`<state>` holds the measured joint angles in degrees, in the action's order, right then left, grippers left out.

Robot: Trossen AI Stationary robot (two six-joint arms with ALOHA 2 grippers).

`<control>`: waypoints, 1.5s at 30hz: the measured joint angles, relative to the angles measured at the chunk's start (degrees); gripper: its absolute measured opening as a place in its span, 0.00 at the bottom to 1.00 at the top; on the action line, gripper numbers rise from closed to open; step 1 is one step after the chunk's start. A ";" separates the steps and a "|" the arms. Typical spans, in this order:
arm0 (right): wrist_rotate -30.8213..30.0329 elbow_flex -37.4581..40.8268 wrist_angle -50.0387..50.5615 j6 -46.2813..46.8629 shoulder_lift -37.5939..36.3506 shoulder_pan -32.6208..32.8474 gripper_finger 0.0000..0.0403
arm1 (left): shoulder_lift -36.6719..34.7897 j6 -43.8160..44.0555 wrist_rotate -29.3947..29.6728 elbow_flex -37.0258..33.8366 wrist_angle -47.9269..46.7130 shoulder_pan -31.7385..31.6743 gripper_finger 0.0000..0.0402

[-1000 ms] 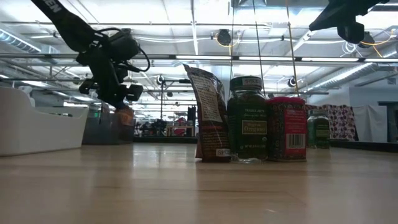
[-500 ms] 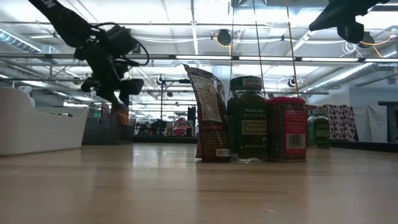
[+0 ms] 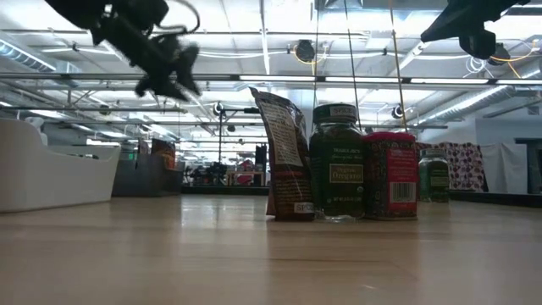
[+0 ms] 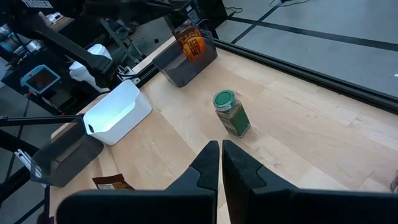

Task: Sort spices by type
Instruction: Put the left orange seasoning pack into the top black bin

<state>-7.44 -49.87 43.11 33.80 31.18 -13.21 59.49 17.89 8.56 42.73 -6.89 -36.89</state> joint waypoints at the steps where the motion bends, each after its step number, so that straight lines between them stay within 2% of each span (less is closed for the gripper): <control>1: 0.00 0.01 0.00 0.00 0.00 0.00 0.00 | -0.01 -0.38 -4.65 0.69 0.02 0.72 0.47; 3: 0.00 0.01 0.00 0.00 0.00 0.00 0.00 | 0.07 -1.16 -13.87 1.99 -0.09 2.89 0.47; 5: 0.00 0.01 0.00 -0.13 0.01 0.02 0.00 | 0.51 -1.51 -19.38 3.29 0.10 6.16 0.47; 9: 0.00 0.01 0.00 0.56 0.23 0.00 0.00 | 1.58 -1.74 -22.13 4.94 -0.22 14.51 0.47; 14: -0.01 0.01 -0.02 0.01 0.54 0.02 0.00 | 4.00 0.19 -22.16 7.29 -0.33 24.65 0.47; 19: 0.00 0.01 -0.16 0.00 1.38 0.02 0.00 | 9.35 3.72 -21.68 11.93 -0.39 32.31 0.47; 23: 0.06 0.01 -0.61 0.00 2.12 0.00 0.00 | 16.54 4.22 -17.97 19.64 -8.90 37.04 0.47; 27: 0.28 0.01 -0.94 0.02 2.95 0.02 0.00 | 23.94 5.82 -15.14 28.01 -20.06 39.53 0.47; 30: 0.38 0.01 -0.94 0.02 3.56 0.04 0.00 | 28.13 9.52 -15.15 32.76 -21.89 40.81 0.47; 33: 3.06 0.01 -0.94 -1.18 4.27 0.07 0.00 | 31.52 13.90 -15.17 36.06 -22.05 42.41 0.47; 40: 10.16 0.01 -0.92 -7.09 6.31 0.09 0.00 | 38.39 24.03 -13.22 38.24 -23.14 45.23 0.47; 45: 10.80 0.01 -0.90 -10.22 7.45 0.09 0.02 | 41.16 26.86 -8.69 38.24 -25.48 46.17 0.47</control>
<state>3.36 -49.87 42.22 23.58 38.64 -13.13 100.66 44.75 -0.14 80.97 -32.37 9.28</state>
